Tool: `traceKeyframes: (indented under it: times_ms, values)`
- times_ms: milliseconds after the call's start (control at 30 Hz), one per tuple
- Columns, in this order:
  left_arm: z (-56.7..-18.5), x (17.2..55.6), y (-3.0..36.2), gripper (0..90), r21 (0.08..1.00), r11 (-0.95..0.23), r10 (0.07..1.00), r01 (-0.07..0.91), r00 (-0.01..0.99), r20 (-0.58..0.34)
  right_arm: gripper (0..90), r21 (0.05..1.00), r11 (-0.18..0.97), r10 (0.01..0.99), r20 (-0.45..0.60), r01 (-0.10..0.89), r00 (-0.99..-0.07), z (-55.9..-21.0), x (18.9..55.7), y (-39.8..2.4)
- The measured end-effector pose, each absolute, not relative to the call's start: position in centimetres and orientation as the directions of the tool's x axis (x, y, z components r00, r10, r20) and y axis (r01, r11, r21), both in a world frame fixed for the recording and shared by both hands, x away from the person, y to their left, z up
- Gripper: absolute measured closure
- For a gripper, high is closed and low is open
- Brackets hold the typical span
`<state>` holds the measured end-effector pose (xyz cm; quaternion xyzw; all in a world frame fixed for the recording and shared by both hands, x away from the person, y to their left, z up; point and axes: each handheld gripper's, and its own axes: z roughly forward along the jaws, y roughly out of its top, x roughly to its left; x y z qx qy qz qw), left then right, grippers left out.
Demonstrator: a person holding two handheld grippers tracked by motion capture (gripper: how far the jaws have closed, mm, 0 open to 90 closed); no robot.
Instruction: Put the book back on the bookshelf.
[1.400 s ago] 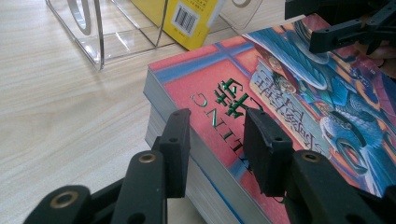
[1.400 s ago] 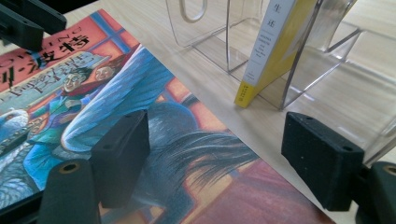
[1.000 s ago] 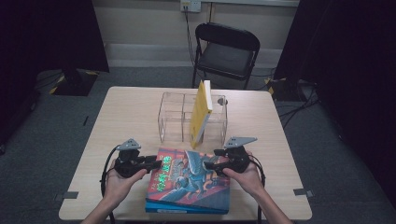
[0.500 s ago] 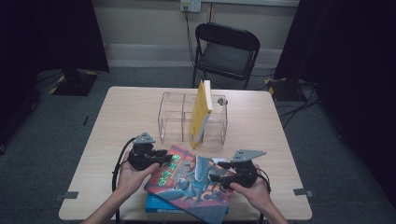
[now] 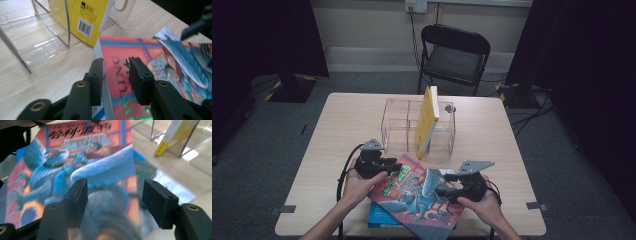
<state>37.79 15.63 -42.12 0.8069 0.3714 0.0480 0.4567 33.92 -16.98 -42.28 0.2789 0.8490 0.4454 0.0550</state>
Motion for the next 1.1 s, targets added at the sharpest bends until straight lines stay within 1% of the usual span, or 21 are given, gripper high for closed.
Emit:
traceKeyframes:
  times_ms: [33, 133, 267, 333, 400, 433, 500, 533, 600, 767, 967, 1033, 1100]
  values:
    - [-42.1, 37.5, 15.8, 60.3, 0.773, -0.302, 0.643, 0.559, 0.718, -0.268, 37.1, 0.792, 0.44, 0.522, 0.158, 0.423, -0.838, -42.0, 34.3, -16.8]
    - [-41.9, 36.2, 16.4, 58.5, 0.773, -0.322, 0.639, 0.546, 0.728, -0.249, 37.9, 0.801, 0.428, 0.523, 0.159, 0.419, -0.837, -41.6, 35.0, -16.1]
    - [-41.8, 34.4, 18.0, 55.9, 0.773, -0.327, 0.629, 0.544, 0.735, -0.251, 40.1, 0.789, 0.458, 0.536, 0.122, 0.409, -0.835, -41.5, 35.7, -14.9]
    - [-41.8, 33.5, 18.7, 54.2, 0.779, -0.326, 0.623, 0.536, 0.741, -0.249, 41.2, 0.793, 0.447, 0.525, 0.141, 0.413, -0.839, -41.5, 35.8, -14.6]
    - [-41.8, 32.4, 19.5, 53.0, 0.789, -0.314, 0.614, 0.527, 0.747, -0.254, 43.8, 0.782, 0.465, 0.53, 0.13, 0.415, -0.838, -41.7, 35.9, -14.3]
    - [-41.8, 31.9, 19.8, 50.7, 0.79, -0.317, 0.608, 0.524, 0.752, -0.255, 45.2, 0.776, 0.47, 0.527, 0.134, 0.42, -0.839, -41.8, 36.0, -14.3]
    - [-41.8, 30.9, 20.4, 47.1, 0.794, -0.32, 0.611, 0.516, 0.753, -0.243, 45.4, 0.771, 0.468, 0.525, 0.15, 0.432, -0.838, -42.1, 36.2, -14.3]
    - [-41.8, 30.7, 20.5, 43.9, 0.793, -0.32, 0.608, 0.518, 0.755, -0.247, 45.9, 0.768, 0.468, 0.526, 0.156, 0.437, -0.836, -42.0, 36.2, -14.3]
    - [-42.2, 30.0, 20.7, 40.9, 0.785, -0.325, 0.61, 0.527, 0.751, -0.252, 46.2, 0.766, 0.469, 0.526, 0.156, 0.438, -0.836, -42.1, 36.2, -14.3]
    - [-43.1, 29.2, 21.6, 39.9, 0.781, -0.32, 0.599, 0.536, 0.753, -0.271, 46.0, 0.764, 0.466, 0.527, 0.165, 0.446, -0.834, -42.1, 36.3, -14.3]
    - [-43.4, 29.3, 21.7, 43.8, 0.787, -0.334, 0.579, 0.519, 0.772, -0.264, 45.9, 0.764, 0.46, 0.533, 0.171, 0.453, -0.829, -42.2, 36.3, -14.4]
    - [-43.6, 29.5, 21.8, 42.3, 0.781, -0.327, 0.573, 0.532, 0.769, -0.284, 46.1, 0.763, 0.46, 0.534, 0.17, 0.454, -0.828, -42.2, 36.3, -14.4]
    - [-43.7, 29.6, 21.8, 43.4, 0.781, -0.319, 0.569, 0.537, 0.767, -0.295, 46.9, 0.763, 0.461, 0.534, 0.17, 0.453, -0.828, -42.2, 36.3, -14.4]
